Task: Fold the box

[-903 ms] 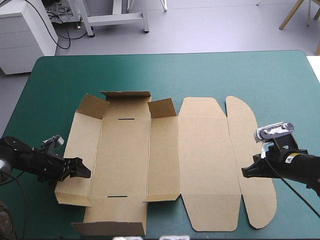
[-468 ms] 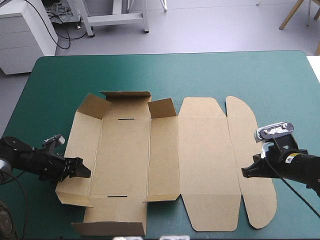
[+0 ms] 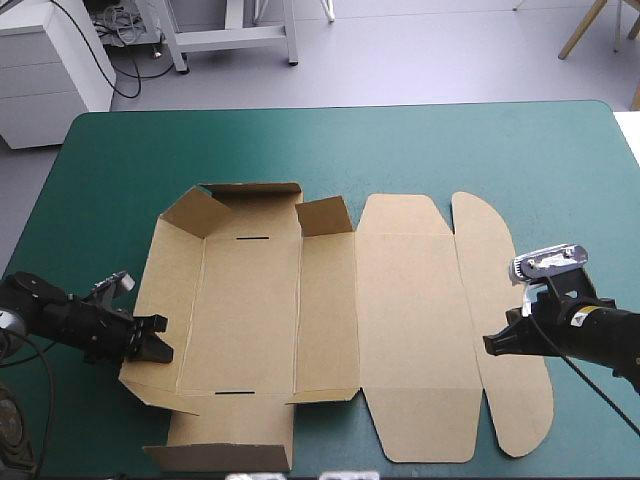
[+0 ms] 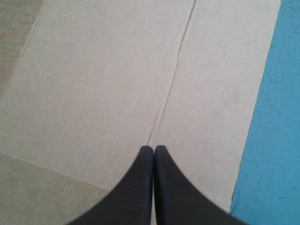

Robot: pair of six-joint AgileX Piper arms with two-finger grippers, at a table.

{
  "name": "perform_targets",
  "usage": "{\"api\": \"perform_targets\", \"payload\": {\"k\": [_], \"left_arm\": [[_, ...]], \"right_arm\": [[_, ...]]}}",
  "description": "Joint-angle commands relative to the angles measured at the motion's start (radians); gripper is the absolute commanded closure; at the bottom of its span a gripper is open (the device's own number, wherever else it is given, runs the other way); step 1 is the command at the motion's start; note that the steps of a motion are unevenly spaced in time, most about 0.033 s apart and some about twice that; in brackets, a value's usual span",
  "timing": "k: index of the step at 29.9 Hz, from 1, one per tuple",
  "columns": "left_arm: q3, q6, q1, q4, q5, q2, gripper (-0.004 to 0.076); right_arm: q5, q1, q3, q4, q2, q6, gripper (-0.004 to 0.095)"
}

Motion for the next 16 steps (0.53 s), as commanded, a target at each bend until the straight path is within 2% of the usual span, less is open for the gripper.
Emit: {"api": "perform_targets", "payload": {"k": [1, 8, 16], "left_arm": [[-0.026, 0.022, -0.005, -0.009, 0.001, -0.024, 0.0734], [-0.111, 0.020, -0.103, 0.061, 0.001, -0.024, 0.0734], [-0.352, -0.005, -0.444, 0.314, -0.058, -0.024, 0.0734]], "right_arm": [[-0.045, -0.007, -0.024, 0.013, -0.010, -0.007, 0.0927], [-0.053, -0.007, -0.024, 0.013, -0.010, -0.007, 0.0927], [-0.079, -0.007, -0.041, 0.013, -0.010, -0.007, 0.0927]]}}
